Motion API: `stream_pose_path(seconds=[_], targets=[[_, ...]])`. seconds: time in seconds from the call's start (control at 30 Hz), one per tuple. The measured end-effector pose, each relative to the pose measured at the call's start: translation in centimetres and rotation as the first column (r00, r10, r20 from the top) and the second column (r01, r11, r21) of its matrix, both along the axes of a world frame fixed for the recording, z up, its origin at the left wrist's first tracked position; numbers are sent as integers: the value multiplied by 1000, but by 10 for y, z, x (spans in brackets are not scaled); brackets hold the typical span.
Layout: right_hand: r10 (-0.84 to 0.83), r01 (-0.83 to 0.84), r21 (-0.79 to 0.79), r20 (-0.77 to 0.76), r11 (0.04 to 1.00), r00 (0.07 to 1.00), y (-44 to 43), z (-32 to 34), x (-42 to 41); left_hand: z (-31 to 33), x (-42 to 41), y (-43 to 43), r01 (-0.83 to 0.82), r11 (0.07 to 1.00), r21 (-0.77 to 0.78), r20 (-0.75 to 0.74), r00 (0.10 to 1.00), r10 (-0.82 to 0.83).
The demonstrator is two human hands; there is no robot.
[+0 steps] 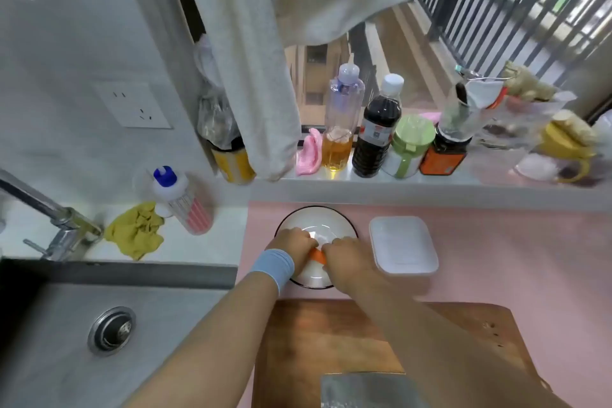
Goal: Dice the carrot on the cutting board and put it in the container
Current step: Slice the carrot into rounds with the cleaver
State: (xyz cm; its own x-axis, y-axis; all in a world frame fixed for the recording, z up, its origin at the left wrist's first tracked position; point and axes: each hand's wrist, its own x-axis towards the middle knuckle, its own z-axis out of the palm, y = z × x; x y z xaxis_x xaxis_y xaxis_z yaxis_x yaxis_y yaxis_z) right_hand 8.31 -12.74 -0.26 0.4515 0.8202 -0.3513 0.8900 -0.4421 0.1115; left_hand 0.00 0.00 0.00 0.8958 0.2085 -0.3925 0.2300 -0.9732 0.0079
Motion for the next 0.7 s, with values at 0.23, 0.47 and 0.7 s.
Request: stream_pose_path(seconds=[0.23, 0.47, 0.7], targets=[[-13, 20, 94, -75, 995, 997, -9, -2, 4, 5, -10, -3, -26, 999, -31, 86, 996, 29], [-150, 303, 356, -397, 884, 906, -79, 30, -5, 33, -36, -42, -57, 973, -222, 252, 961, 114], [-294, 387, 157, -420, 908, 859, -213, 39, -48, 45, -85, -118, -140, 924, -356, 196, 956, 220]])
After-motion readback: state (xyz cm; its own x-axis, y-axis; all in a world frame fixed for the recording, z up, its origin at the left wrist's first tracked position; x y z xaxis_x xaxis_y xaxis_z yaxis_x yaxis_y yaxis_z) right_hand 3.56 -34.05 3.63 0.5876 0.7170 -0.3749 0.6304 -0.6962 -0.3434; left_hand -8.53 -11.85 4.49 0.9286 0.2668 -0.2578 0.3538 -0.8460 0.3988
